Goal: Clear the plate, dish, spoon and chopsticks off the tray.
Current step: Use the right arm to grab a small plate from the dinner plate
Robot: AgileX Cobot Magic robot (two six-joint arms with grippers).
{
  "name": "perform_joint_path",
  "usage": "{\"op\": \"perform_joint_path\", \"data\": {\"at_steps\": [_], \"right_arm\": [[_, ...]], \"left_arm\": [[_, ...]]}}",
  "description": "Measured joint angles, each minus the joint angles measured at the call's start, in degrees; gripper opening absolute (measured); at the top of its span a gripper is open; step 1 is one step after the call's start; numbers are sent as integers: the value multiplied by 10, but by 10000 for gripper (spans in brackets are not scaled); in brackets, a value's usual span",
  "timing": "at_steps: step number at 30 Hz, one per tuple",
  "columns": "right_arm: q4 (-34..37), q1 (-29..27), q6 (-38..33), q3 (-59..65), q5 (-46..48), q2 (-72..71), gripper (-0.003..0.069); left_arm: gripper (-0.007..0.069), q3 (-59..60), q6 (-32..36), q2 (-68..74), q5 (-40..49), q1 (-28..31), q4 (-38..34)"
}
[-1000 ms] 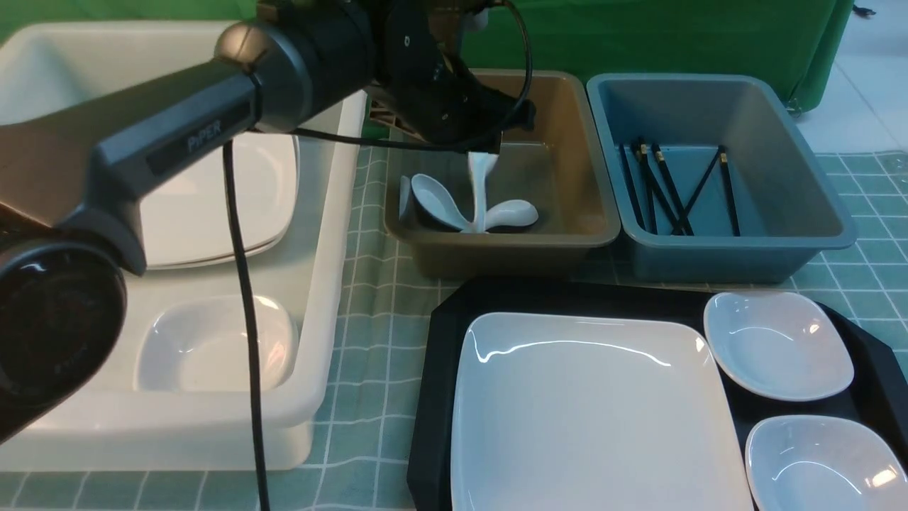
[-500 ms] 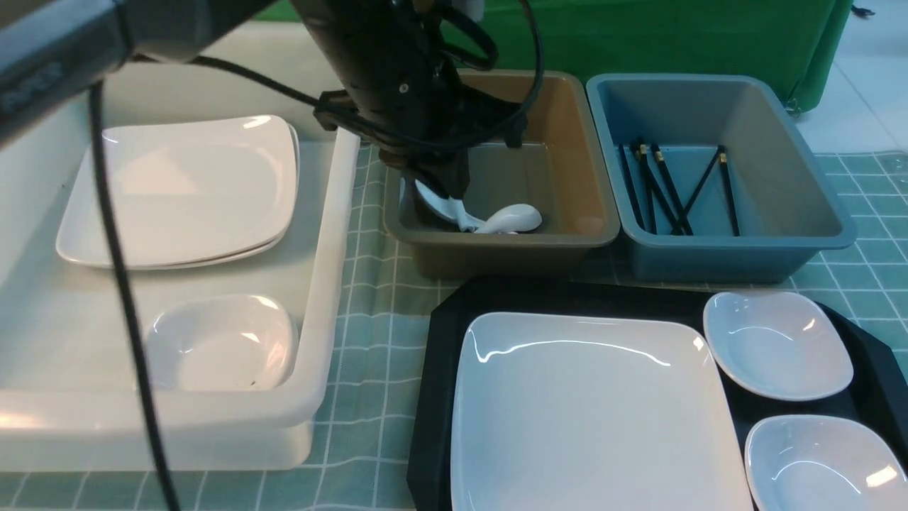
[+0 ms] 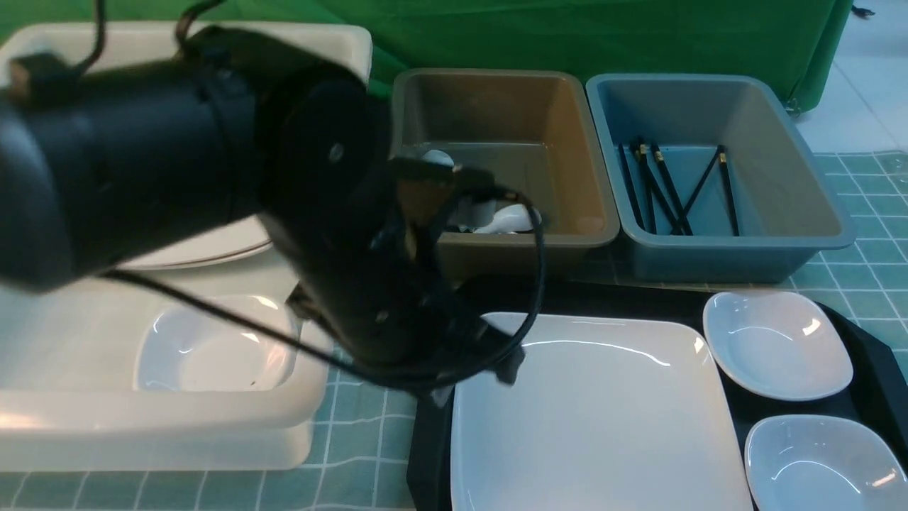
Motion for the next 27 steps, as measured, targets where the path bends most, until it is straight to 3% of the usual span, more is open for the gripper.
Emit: {"op": "perform_joint_path", "data": {"at_steps": [3,5,8,11,19,27], "right_arm": [[3,0,2,11,-5,39,126],[3,0,13,19,-14,68,213],[2,0,35,32,-37,122,432],[2,0,67,53,-47,159,525],[3,0,138,126,-142,179,545],[4,0,152,136,-190,204,545]], "left_arm": [[8,34,0,-24,-12,0,0],[8,59,0,-42,-26,0,0],[8,98,0,-78,-58,0,0],[8,118,0,-100,-75,0,-2],[9,128,0,-123,-84,0,-4],[9,128,0,-124,-88,0,4]]}}
